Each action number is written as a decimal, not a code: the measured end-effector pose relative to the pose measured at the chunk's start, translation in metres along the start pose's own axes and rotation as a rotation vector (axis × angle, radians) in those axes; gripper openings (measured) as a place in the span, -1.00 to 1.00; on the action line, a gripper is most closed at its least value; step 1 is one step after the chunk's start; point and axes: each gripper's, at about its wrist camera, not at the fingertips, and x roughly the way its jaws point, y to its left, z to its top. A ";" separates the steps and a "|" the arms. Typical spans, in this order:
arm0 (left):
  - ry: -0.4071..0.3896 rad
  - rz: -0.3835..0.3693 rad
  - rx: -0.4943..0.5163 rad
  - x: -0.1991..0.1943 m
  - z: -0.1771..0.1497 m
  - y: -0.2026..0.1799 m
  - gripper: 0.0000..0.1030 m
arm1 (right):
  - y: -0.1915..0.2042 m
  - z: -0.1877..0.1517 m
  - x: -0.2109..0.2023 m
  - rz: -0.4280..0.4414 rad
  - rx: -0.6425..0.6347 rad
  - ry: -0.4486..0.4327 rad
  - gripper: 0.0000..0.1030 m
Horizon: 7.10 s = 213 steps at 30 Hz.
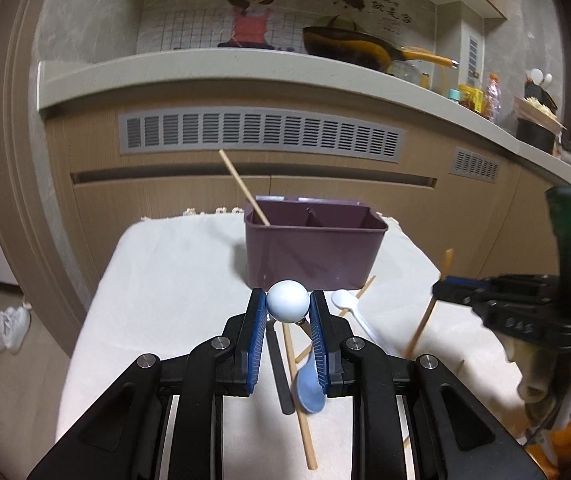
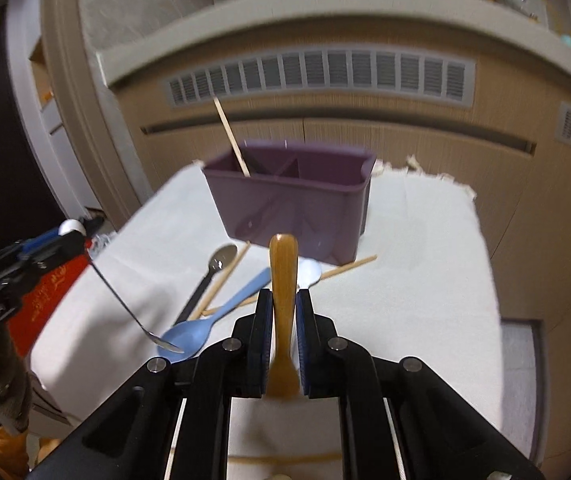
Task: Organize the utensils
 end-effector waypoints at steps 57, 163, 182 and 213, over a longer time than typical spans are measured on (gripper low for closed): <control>0.064 0.054 0.024 0.137 0.066 0.026 0.03 | -0.048 0.082 0.071 -0.137 -0.096 -0.038 0.09; 0.217 -0.076 -0.038 0.086 -0.031 0.002 -0.76 | -0.018 -0.055 0.070 0.025 0.095 0.343 -0.10; 0.210 -0.072 -0.073 0.056 -0.041 0.025 -0.71 | -0.008 -0.056 0.060 -0.100 -0.085 0.381 -0.93; 0.335 0.065 -0.028 0.115 -0.049 0.026 -0.76 | -0.027 -0.059 0.052 -0.054 0.027 0.317 -0.36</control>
